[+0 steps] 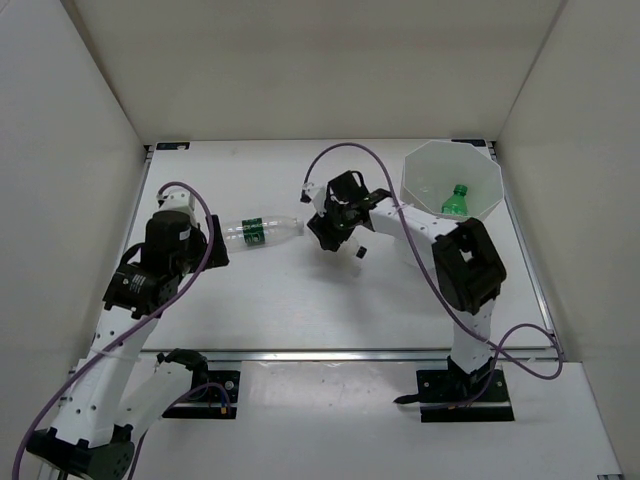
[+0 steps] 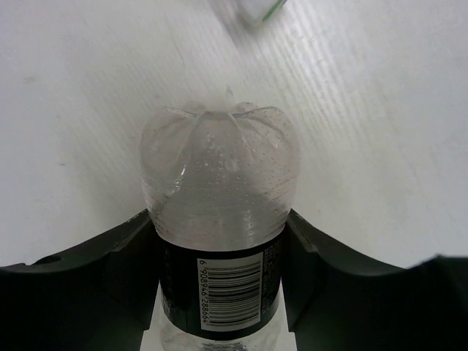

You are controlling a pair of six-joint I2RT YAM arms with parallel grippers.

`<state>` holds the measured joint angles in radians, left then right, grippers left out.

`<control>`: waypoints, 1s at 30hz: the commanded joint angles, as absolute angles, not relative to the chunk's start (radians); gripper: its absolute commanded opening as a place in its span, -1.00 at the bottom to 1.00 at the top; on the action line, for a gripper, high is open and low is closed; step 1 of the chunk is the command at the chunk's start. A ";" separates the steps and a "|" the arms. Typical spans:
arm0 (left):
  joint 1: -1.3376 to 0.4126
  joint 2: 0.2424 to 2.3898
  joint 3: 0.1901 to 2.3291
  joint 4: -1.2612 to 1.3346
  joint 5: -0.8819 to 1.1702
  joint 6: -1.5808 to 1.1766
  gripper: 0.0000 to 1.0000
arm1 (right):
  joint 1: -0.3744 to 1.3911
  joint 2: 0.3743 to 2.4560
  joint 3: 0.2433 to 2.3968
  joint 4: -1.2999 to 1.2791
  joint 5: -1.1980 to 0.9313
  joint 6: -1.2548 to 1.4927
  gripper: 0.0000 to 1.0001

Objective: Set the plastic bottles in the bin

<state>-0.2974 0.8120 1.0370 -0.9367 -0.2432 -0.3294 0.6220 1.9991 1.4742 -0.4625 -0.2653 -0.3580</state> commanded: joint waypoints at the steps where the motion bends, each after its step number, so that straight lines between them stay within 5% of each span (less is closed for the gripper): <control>1: -0.293 0.818 1.038 -0.893 -0.221 -0.304 0.98 | 0.650 1.791 1.477 -0.370 -0.268 -0.322 -0.43; 7: -0.293 0.871 1.037 -0.824 -0.197 -0.279 0.97 | 0.652 1.493 1.556 -0.313 -0.239 -0.273 -0.50; 11: -0.278 0.900 1.023 -0.781 -0.149 -0.259 0.97 | 0.598 1.359 1.546 -0.267 -0.125 -0.279 -0.35; 18: -0.281 0.951 1.025 -0.747 -0.129 -0.255 0.98 | 0.262 1.269 1.478 -0.253 -0.159 -0.175 -0.52; 20: -0.278 0.957 1.020 -0.739 -0.124 -0.249 0.97 | 0.132 1.253 1.441 -0.235 -0.254 -0.117 -0.38; 26: -0.275 1.037 1.040 -0.723 -0.075 -0.164 0.97 | 0.103 1.256 1.431 -0.296 -0.258 -0.095 0.97; 30: -0.273 1.161 1.091 -0.704 -0.006 -0.056 0.98 | 0.083 1.253 1.474 -0.340 -0.272 -0.115 0.98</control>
